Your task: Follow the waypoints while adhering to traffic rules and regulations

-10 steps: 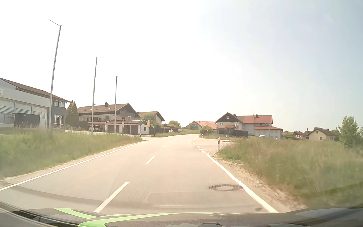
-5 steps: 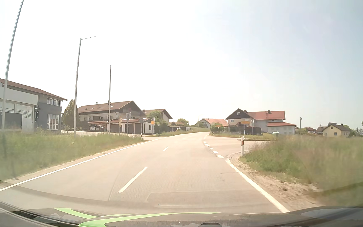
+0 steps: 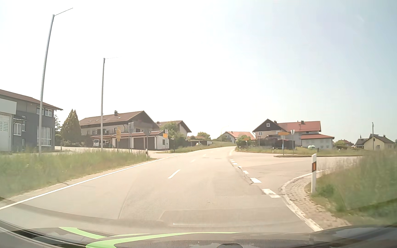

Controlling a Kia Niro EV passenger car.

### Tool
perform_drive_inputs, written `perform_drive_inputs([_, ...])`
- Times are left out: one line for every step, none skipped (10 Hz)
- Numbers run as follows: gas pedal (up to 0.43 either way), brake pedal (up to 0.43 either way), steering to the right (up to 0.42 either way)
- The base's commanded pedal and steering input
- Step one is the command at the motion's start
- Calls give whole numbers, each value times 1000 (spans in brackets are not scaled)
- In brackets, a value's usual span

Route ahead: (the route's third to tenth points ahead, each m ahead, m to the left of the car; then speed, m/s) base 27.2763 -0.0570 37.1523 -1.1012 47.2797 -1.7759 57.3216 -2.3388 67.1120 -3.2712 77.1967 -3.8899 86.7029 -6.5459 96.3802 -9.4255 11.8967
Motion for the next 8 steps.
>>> perform_drive_inputs([177, 0, -5])
perform_drive_inputs([177, 0, -5])
perform_drive_inputs([177, 0, -4])
perform_drive_inputs([177, 0, -3])
perform_drive_inputs([177, 0, -1])
perform_drive_inputs([177, 0, 2])
perform_drive_inputs([177, 0, 4])
perform_drive_inputs([177, 0, 5])
